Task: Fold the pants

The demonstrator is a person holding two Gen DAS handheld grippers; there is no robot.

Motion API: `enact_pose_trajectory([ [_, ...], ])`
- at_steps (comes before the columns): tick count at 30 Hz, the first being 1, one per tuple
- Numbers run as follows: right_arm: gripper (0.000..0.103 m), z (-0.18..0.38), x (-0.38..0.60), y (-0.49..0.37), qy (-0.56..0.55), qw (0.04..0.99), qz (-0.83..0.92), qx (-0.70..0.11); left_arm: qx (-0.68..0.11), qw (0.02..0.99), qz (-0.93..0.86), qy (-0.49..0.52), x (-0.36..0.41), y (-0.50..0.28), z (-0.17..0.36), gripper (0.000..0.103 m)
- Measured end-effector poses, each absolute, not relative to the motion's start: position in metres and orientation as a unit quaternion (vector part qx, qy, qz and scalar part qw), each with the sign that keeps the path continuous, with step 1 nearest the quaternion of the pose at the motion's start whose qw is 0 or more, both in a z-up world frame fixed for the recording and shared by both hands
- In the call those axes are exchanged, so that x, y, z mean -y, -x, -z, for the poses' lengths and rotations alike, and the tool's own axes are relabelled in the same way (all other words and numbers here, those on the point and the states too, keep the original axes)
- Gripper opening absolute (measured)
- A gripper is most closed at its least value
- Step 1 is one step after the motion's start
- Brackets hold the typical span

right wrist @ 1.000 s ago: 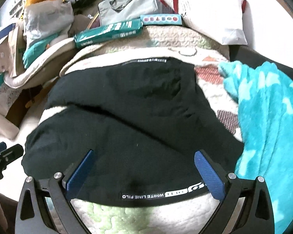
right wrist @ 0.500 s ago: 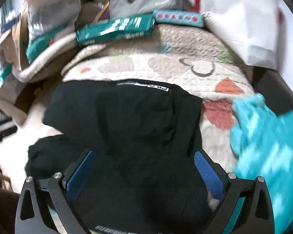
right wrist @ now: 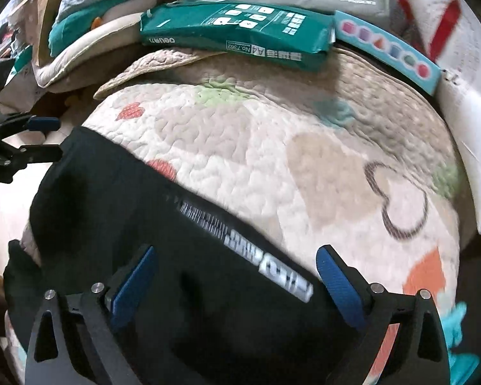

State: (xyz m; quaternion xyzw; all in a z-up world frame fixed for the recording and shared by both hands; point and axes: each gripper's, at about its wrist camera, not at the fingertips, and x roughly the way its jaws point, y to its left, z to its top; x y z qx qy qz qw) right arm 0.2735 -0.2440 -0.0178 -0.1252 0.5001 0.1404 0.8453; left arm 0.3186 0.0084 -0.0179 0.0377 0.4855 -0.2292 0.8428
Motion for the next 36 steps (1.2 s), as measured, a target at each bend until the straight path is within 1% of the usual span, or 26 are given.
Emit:
enact_pose_trajectory([
  [10,0.093,0.040,0.240,-0.304,0.091,0.820,-0.205,-0.527,-0.505,0.826,0.250,-0.017,-0.016,-0.359,0.048,0.084],
  [12,0.089,0.045,0.241,-0.305,0.078,0.814,-0.218,-0.533,-0.509,0.821,0.259,-0.029,-0.011,-0.359,0.053,0.085],
  [13,0.088,0.048,0.240,-0.306,0.074,0.809,-0.224,-0.538,-0.505,0.821,0.261,-0.043,-0.008,-0.358,0.055,0.086],
  [16,0.079,0.057,0.239,-0.304,0.071,0.802,-0.233,-0.546,-0.490,0.827,0.266,-0.078,0.001,-0.349,0.058,0.089],
  [17,0.074,0.056,0.238,-0.302,0.067,0.802,-0.238,-0.544,-0.484,0.830,0.264,-0.085,0.003,-0.345,0.058,0.089],
  [18,0.056,0.055,0.239,-0.302,0.062,0.800,-0.244,-0.544,-0.481,0.832,0.261,-0.095,0.005,-0.341,0.059,0.088],
  [20,0.036,0.051,0.238,-0.300,0.054,0.795,-0.251,-0.549,-0.476,0.830,0.268,-0.109,0.006,-0.335,0.055,0.070],
  [21,0.028,0.048,0.237,-0.297,0.059,0.797,-0.251,-0.546,-0.475,0.830,0.270,-0.109,0.006,-0.333,0.052,0.046],
  [22,0.023,0.045,0.236,-0.293,0.061,0.797,-0.253,-0.545,-0.480,0.826,0.277,-0.100,0.004,-0.331,0.047,0.021],
  [23,0.016,0.041,0.234,-0.289,0.062,0.798,-0.254,-0.543,-0.484,0.824,0.278,-0.095,0.001,-0.329,0.045,0.012],
  [24,0.014,0.037,0.233,-0.284,0.063,0.801,-0.251,-0.540,-0.489,0.823,0.276,-0.090,-0.001,-0.327,0.042,0.008],
  [29,0.012,0.010,0.219,-0.244,0.091,0.818,-0.232,-0.519,-0.472,0.840,0.252,-0.095,-0.001,-0.292,0.018,0.008],
  [33,0.012,-0.008,0.209,-0.200,0.117,0.823,-0.223,-0.509,-0.457,0.853,0.236,-0.089,-0.008,-0.245,-0.003,0.008],
  [36,0.012,-0.013,0.205,-0.158,0.127,0.822,-0.223,-0.508,-0.453,0.859,0.231,-0.062,-0.020,-0.201,-0.012,0.008],
])
